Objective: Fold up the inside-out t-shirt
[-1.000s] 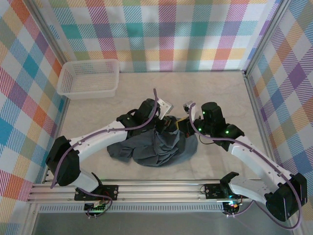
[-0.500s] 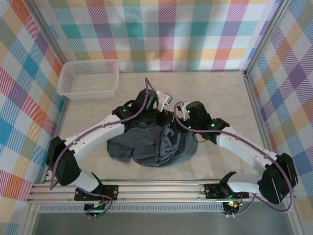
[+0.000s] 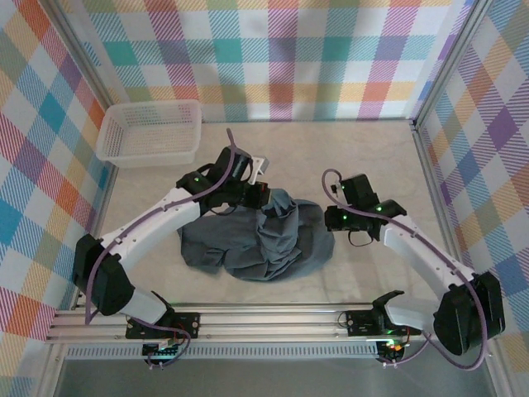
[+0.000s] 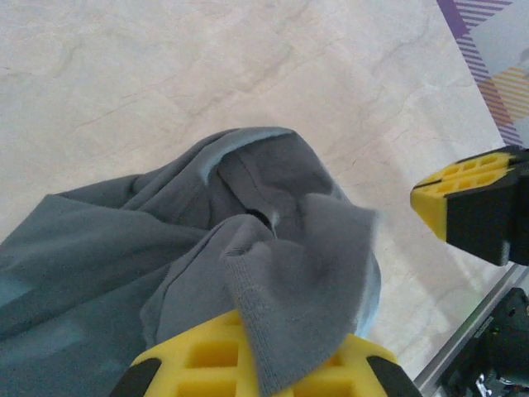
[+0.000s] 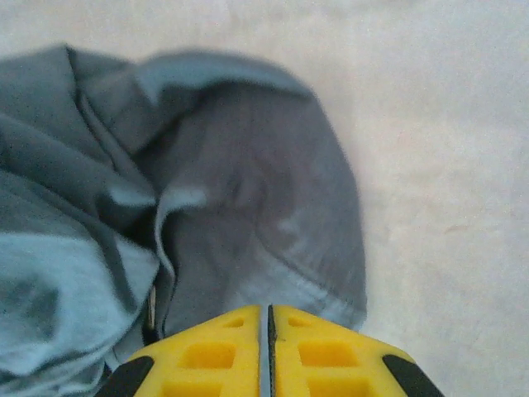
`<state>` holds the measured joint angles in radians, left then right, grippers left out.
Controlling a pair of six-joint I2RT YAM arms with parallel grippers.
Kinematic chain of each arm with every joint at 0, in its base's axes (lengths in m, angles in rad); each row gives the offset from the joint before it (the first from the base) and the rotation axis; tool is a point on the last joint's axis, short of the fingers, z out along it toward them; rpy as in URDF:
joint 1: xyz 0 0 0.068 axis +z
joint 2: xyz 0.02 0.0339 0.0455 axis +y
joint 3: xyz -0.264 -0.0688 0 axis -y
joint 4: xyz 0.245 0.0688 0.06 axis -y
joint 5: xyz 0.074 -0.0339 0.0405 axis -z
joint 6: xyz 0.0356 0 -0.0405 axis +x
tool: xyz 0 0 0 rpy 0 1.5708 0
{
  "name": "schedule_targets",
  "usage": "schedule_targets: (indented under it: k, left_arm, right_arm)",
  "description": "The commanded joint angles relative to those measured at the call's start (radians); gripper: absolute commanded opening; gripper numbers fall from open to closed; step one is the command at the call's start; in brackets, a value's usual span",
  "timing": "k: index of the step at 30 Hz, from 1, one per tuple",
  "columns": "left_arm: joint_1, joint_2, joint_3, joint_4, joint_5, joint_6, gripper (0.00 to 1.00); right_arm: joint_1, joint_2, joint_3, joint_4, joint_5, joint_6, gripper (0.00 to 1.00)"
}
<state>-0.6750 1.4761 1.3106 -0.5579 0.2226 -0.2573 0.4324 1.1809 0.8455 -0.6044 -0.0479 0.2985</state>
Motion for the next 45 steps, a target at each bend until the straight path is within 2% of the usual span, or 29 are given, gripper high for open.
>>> schedule_targets:
  k: [1,3,5,8,11,13,14,15,18,19,21,24,27,30,32,36,42,43,45]
  left_arm:
    - [0.013,-0.032,0.018,-0.026,0.019,0.03,0.0]
    - [0.013,-0.019,0.027,-0.011,0.08,0.02,0.0]
    - [0.012,0.005,0.041,-0.007,0.105,-0.002,0.0]
    - [0.013,0.015,0.04,0.014,0.107,-0.024,0.0]
    - [0.012,0.013,0.04,0.03,0.108,-0.031,0.0]
    - [0.012,0.012,0.042,0.032,0.101,-0.036,0.0]
    - [0.013,0.011,0.043,0.03,0.1,-0.036,0.0]
    - [0.012,0.011,0.044,0.029,0.098,-0.033,0.0]
    - [0.012,0.008,0.043,0.019,0.083,-0.033,0.0]
    - [0.013,0.007,0.041,0.017,0.079,-0.032,0.0]
    - [0.012,0.009,0.04,0.009,0.063,-0.033,0.0]
    - [0.019,0.015,0.04,-0.017,0.024,-0.028,0.0]
    - [0.044,0.005,0.046,-0.037,0.042,-0.02,0.0]
    - [0.059,-0.018,0.047,-0.029,0.092,0.002,0.0]
    - [0.058,-0.02,0.054,-0.037,0.105,0.012,0.0]
    - [0.059,-0.009,0.053,-0.043,0.092,0.012,0.0]
    - [0.072,0.011,0.042,-0.041,0.069,0.03,0.0]
    - [0.085,0.017,0.045,-0.049,0.066,0.03,0.0]
    - [0.112,0.018,0.046,-0.048,0.104,0.026,0.0]
  right_arm:
    - [0.0,-0.025,0.016,0.02,-0.251,-0.033,0.12]
    - [0.02,-0.049,0.028,0.094,-0.374,-0.024,0.23]
    - [0.073,-0.068,0.054,0.155,-0.355,0.004,0.35]
    - [0.169,-0.05,0.116,0.171,-0.147,0.055,0.39]
    - [0.268,0.006,0.158,0.174,0.097,-0.011,0.62]
    - [0.3,0.048,0.175,0.18,0.221,-0.058,0.65]
    - [0.302,0.064,0.182,0.181,0.284,-0.062,0.65]
    - [0.302,0.081,0.191,0.18,0.338,-0.067,0.59]
    - [0.302,0.116,0.206,0.196,0.416,-0.109,0.19]
    - [0.302,0.123,0.214,0.191,0.411,-0.123,0.1]
    - [0.302,0.125,0.228,0.163,0.372,-0.129,0.02]
    - [0.297,0.104,0.222,0.105,0.372,-0.11,0.0]
    - [0.218,0.111,0.22,-0.019,0.378,-0.073,0.0]
    - [0.057,0.151,0.227,-0.142,0.226,-0.067,0.0]
    - [0.016,0.168,0.232,-0.169,0.155,-0.1,0.0]
    - [0.01,0.178,0.273,-0.22,0.026,-0.153,0.0]
    - [-0.018,0.171,0.307,-0.256,-0.19,-0.13,0.0]
    - [-0.029,0.171,0.303,-0.256,-0.186,-0.122,0.0]
    - [-0.046,0.186,0.291,-0.276,-0.096,-0.126,0.02]
